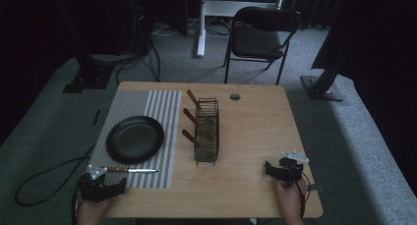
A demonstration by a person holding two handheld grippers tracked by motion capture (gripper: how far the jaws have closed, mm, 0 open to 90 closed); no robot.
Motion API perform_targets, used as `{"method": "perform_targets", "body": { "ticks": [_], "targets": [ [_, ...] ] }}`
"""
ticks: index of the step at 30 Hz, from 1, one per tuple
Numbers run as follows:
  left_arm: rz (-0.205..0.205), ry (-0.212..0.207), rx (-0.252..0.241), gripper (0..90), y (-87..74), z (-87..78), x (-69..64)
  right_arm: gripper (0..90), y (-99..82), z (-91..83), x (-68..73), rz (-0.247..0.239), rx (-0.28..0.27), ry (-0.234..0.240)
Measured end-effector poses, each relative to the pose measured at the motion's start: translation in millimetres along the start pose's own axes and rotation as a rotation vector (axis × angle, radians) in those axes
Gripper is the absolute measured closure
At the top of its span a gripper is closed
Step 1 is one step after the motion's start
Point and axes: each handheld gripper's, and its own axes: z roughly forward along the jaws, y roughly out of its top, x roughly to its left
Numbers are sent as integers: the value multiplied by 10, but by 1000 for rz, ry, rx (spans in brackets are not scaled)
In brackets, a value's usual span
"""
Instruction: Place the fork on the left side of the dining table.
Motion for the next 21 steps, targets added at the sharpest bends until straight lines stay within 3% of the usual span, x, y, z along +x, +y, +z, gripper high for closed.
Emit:
{"method": "perform_targets", "body": {
  "ticks": [12, 18, 21],
  "targets": [
    [16, -18, 36, 36, 33, -34, 17, 126, -1, 0, 0, 0, 0, 0],
    [13, -66, 26, 36, 95, -99, -28, 126, -2, 0, 0, -1, 0, 0],
    [34, -64, 12, 52, 141, -123, -76, 126, -2, 0, 1, 0, 0, 0]
  ]
}}
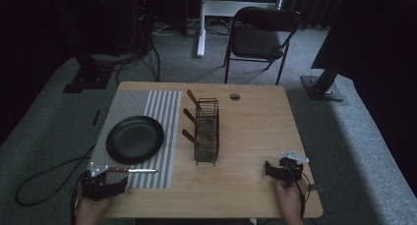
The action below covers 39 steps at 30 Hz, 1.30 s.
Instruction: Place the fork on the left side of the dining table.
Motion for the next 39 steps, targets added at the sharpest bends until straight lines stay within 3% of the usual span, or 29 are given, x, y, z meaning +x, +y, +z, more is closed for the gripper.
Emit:
{"method": "perform_targets", "body": {
  "ticks": [23, 31, 39],
  "targets": [
    [87, -125, -66, 58, 501, -66, -229, 127, 0, -1, 0, -2, 0, -1],
    [130, -136, -86, 73, 713, -62, -316, 127, -1, 0, 0, -2, -1, -1],
    [126, -175, -98, 73, 920, 4, -367, 127, -1, 1, -1, -2, -1, -1]
  ]
}}
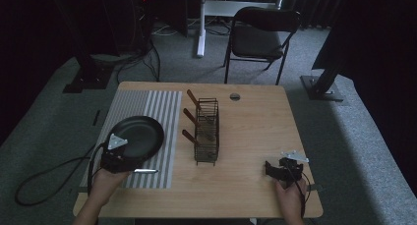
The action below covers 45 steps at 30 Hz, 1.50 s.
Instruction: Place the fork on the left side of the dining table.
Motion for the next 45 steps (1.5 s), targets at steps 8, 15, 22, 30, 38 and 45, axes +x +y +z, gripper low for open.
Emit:
{"method": "perform_targets", "body": {
  "ticks": [8, 15, 22, 30, 38, 45],
  "targets": [
    [33, -25, -2, 74, 218, 125, -65, 127, 0, 0, 0, 0, 0, 0],
    [43, -61, -16, 74, 383, 189, -105, 127, 0, 0, 0, 0, 0, 0],
    [69, -92, -32, 75, 551, 196, -136, 127, 0, 0, 0, 0, 0, 0],
    [72, -101, -53, 110, 741, 250, -150, 127, 0, 0, 0, 0, 0, 0],
    [73, -124, -69, 111, 935, 289, -151, 126, 0, 0, -1, -1, -1, 0],
    [68, -150, -87, 111, 1063, 321, -163, 127, 0, 0, 0, 0, 0, 0]
  ]
}}
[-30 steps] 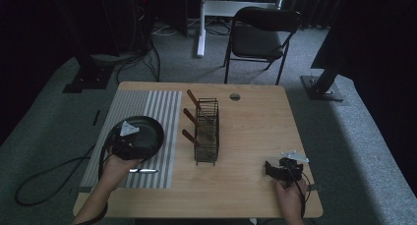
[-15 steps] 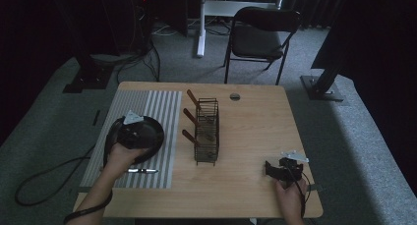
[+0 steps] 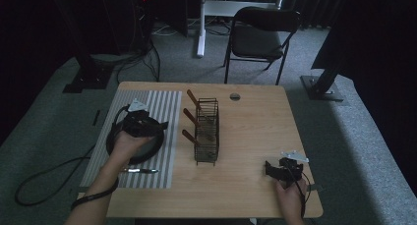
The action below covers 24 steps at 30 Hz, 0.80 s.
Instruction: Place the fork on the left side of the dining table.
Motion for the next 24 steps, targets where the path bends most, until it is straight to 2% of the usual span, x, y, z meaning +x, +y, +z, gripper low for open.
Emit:
{"method": "perform_targets", "body": {
  "ticks": [6, 8, 12, 18, 24],
  "targets": [
    [20, 9, 9, 111, 122, 93, -30, 127, 0, 0, 0, 0, 0, 0],
    [38, 18, 9, 111, 171, 120, -47, 127, 0, 0, 0, 0, 0, 0],
    [30, 12, -13, 112, 266, 163, -60, 127, 0, 0, 0, 0, 0, 0],
    [40, 19, -12, 112, 424, 237, -87, 127, 0, 0, 0, 0, 0, 0],
    [28, 17, -18, 132, 584, 292, -100, 127, 0, 0, 0, 0, 0, 0]
  ]
}}
